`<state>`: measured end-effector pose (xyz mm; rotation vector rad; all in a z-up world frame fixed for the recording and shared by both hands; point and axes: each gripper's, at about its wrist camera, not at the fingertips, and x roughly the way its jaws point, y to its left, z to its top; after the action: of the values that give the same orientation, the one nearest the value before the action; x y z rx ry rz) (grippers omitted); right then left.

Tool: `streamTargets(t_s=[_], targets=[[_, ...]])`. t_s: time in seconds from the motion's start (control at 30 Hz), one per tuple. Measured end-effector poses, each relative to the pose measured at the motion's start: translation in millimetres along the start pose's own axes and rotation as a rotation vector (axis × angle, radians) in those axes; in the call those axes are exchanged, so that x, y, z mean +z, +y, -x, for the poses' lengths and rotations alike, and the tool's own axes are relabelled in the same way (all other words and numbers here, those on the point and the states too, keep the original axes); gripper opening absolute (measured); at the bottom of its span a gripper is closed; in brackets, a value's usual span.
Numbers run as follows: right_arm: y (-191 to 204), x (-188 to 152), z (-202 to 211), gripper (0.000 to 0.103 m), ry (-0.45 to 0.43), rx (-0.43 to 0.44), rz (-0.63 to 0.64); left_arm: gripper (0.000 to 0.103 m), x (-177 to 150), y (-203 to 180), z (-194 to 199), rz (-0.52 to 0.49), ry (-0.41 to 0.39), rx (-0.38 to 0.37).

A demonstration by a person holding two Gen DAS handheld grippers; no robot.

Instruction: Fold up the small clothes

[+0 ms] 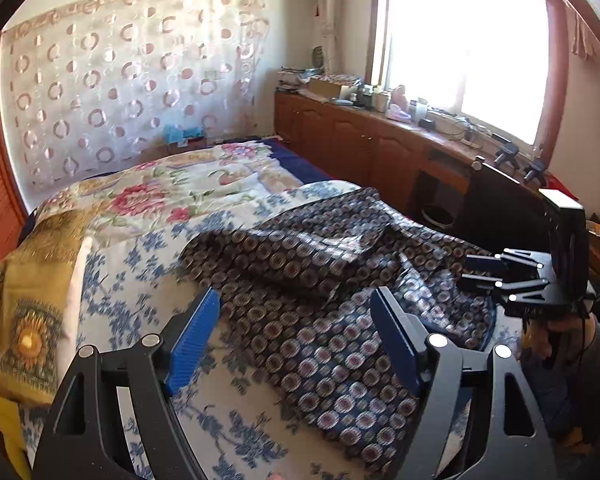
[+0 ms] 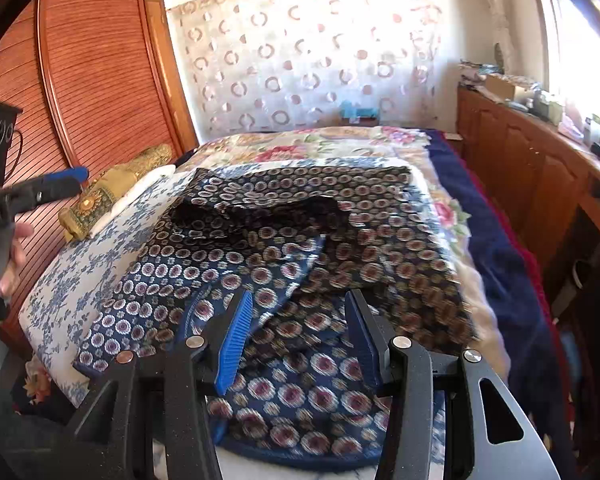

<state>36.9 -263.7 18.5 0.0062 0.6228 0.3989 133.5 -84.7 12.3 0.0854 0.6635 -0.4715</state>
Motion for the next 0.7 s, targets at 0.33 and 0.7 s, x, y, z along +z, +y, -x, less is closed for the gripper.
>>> streamTargets(t_s=[0.33,0.7], targets=[[35.1,25.5,-75.7,0.05,0.136,-0.021,0.092,0.079,-37.1,20.7,-11.2,0.065,0.042,0.019],[15.0,13.0,-50.7,0.002,0.114,-0.091,0.12,0.079,-50.6,18.7,-19.5,0.106,0.053,-0.014]])
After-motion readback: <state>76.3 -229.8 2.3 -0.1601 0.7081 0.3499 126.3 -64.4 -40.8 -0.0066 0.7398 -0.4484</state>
